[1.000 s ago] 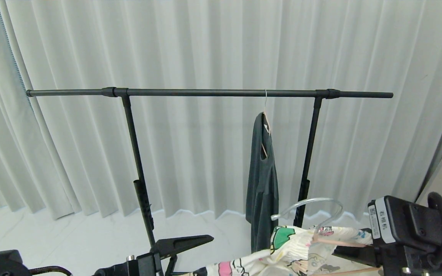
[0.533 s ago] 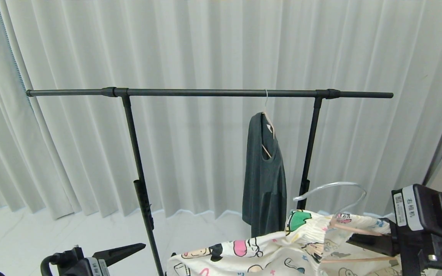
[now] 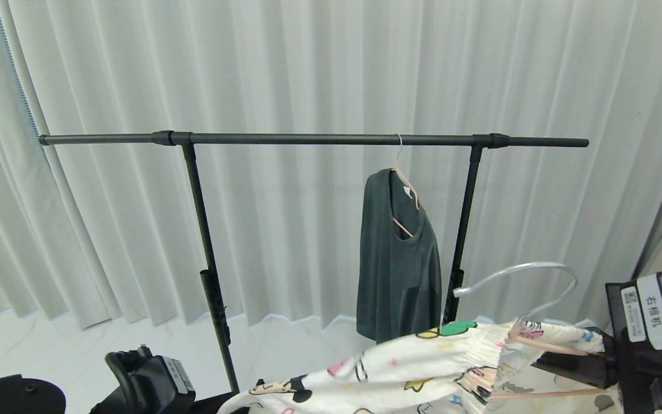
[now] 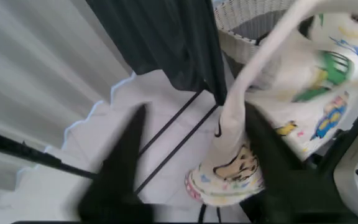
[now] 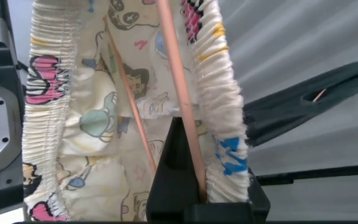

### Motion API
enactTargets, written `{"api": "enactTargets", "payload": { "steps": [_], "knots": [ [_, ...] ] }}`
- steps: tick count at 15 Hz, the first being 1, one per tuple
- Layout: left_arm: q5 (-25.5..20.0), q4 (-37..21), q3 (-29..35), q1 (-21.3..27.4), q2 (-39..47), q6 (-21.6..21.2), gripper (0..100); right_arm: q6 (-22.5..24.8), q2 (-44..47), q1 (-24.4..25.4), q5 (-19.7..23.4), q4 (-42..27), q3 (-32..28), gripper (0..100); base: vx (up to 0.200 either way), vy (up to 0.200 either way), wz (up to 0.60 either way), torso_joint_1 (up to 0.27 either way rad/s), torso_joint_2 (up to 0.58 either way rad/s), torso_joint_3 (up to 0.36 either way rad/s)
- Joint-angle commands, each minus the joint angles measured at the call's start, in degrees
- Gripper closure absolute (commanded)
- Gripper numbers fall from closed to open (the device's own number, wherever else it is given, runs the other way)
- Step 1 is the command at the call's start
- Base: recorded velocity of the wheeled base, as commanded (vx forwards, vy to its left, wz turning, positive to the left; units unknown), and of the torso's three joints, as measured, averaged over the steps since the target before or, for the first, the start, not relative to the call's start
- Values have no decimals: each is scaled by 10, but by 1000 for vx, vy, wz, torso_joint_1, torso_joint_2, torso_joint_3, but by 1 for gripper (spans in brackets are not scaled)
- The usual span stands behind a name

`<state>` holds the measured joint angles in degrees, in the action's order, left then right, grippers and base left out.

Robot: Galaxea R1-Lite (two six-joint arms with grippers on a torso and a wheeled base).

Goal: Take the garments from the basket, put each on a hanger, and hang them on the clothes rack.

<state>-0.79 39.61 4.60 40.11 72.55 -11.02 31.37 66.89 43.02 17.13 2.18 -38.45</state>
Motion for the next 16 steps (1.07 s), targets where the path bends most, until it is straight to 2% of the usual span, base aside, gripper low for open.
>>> {"api": "enactTargets", "payload": {
  "steps": [1,3,5,7,8,11,13,14,16],
  "knots": [
    [8,0,-7,-55,8,5,100,-6,-22,-29,0,0,8,100,0,0,0,0,0,0],
    [8,0,-12,-95,8,4,100,-16,-33,-53,1,0,13,100,0,0,0,0,0,0],
    [8,0,-12,-91,7,1,100,-42,-37,-53,0,2,11,100,0,0,0,0,0,0],
    [8,1,-1,-71,6,0,100,-49,-40,-54,-1,2,12,100,0,0,0,0,0,0],
    [8,2,5,-69,6,0,0,-49,-41,-54,-1,1,12,100,0,0,0,0,0,0],
    [10,2,14,-72,1,0,0,-58,-41,-72,-22,-2,13,100,0,0,0,0,0,0],
    [16,3,14,-77,-9,3,0,-82,-41,-99,-38,-12,11,100,0,0,0,0,0,0],
    [23,3,17,-82,-16,4,0,-108,-41,-121,-51,-23,8,100,0,0,0,0,0,0],
    [26,3,33,-98,-22,3,0,-140,-40,-163,-90,-56,-4,100,0,0,0,0,0,0]
  ]
}}
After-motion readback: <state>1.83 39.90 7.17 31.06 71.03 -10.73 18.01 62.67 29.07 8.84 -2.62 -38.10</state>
